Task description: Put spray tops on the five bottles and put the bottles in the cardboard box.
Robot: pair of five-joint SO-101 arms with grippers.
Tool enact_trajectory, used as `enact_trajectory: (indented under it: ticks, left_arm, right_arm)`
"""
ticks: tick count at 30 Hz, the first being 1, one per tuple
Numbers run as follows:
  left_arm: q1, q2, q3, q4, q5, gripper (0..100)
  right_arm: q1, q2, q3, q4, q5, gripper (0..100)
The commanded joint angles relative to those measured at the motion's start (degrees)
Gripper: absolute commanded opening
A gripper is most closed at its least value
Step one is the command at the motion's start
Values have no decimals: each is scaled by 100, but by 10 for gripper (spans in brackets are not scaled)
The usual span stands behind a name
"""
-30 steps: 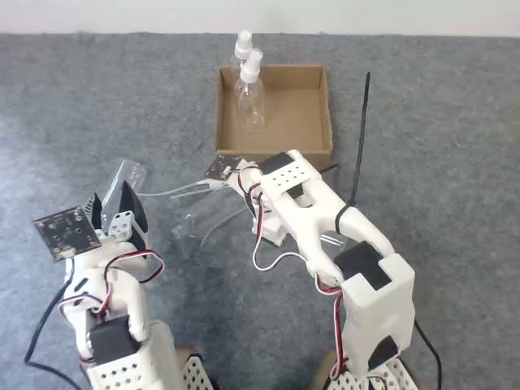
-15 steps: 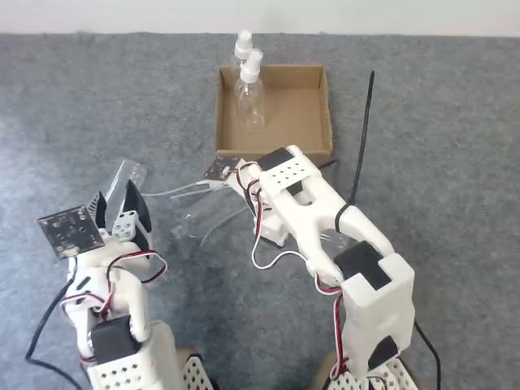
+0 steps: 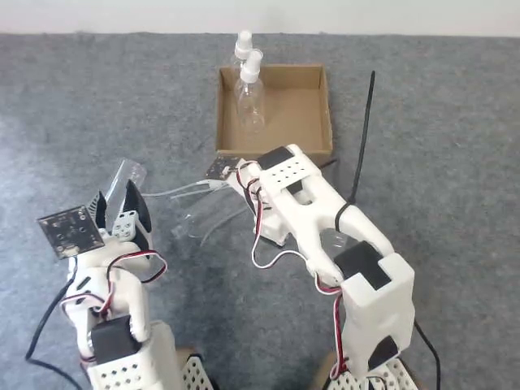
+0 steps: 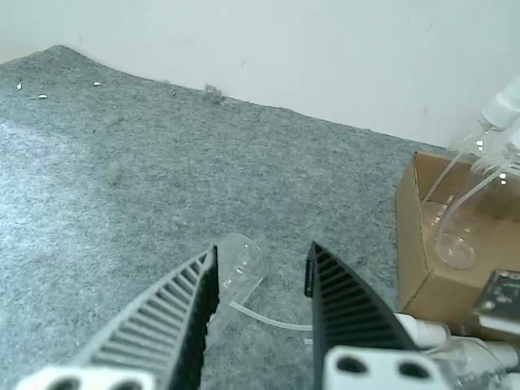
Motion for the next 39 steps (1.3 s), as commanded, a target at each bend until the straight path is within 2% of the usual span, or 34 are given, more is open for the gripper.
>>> enact_trajectory:
  ticks: [1,13,18,30,39]
  left_arm:
    - [26,-123,-84,-158,35,170]
    - [35,-123,-84,-158,35,170]
    - [26,-123,-84,-158,35,170]
    - [26,-123,-75,-158,35,170]
    - [53,-123,-75,-149,35,170]
  right_arm:
    - [171,-154,-369,84,132,186]
    - [66,-1402,316,92,79,160]
    - [-84,-2211,686,92,-457,160]
    - [-101,-3811,1442,92,-1231,161]
    - [-48,-5226,2576,-303,-1248,160]
